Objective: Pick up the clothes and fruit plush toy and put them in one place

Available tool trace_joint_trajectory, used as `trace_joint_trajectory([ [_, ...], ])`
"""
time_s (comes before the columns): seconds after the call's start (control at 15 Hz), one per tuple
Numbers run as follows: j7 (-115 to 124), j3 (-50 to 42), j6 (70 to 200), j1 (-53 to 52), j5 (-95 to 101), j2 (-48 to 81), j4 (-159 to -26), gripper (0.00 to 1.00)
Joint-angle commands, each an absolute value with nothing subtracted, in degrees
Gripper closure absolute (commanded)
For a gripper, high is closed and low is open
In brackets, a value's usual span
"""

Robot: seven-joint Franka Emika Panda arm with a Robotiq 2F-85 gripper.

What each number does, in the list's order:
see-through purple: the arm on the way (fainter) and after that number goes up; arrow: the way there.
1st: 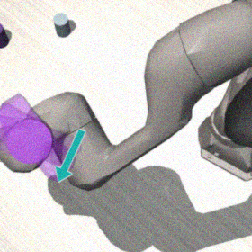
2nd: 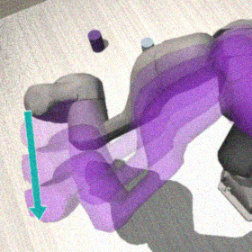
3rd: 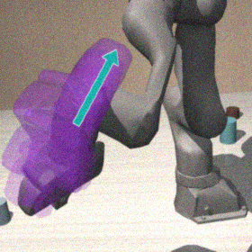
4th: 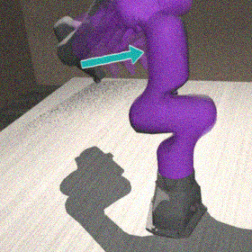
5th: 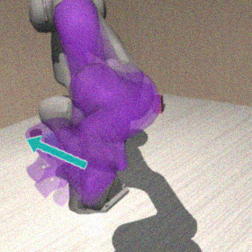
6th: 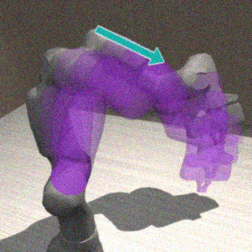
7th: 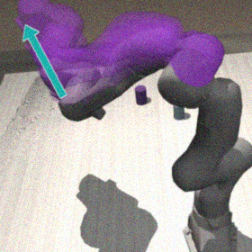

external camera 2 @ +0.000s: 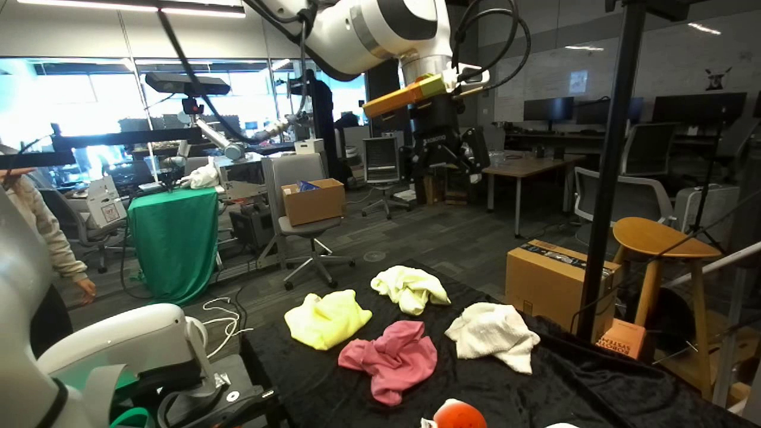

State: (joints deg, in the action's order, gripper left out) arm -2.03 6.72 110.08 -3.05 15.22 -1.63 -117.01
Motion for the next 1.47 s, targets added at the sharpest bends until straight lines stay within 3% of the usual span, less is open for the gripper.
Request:
trace_joint_trajectory([
  [0.0,-3.0,7.2,105.3,-5.2,17.0,9.0,-103.5,0.00],
  [0.53,-1.9,4.9,107.8,-6.2,15.8,25.1,-90.7,0.00],
  [1.4,12.0,0.5,127.9,-8.0,13.4,40.8,-90.6,0.00],
])
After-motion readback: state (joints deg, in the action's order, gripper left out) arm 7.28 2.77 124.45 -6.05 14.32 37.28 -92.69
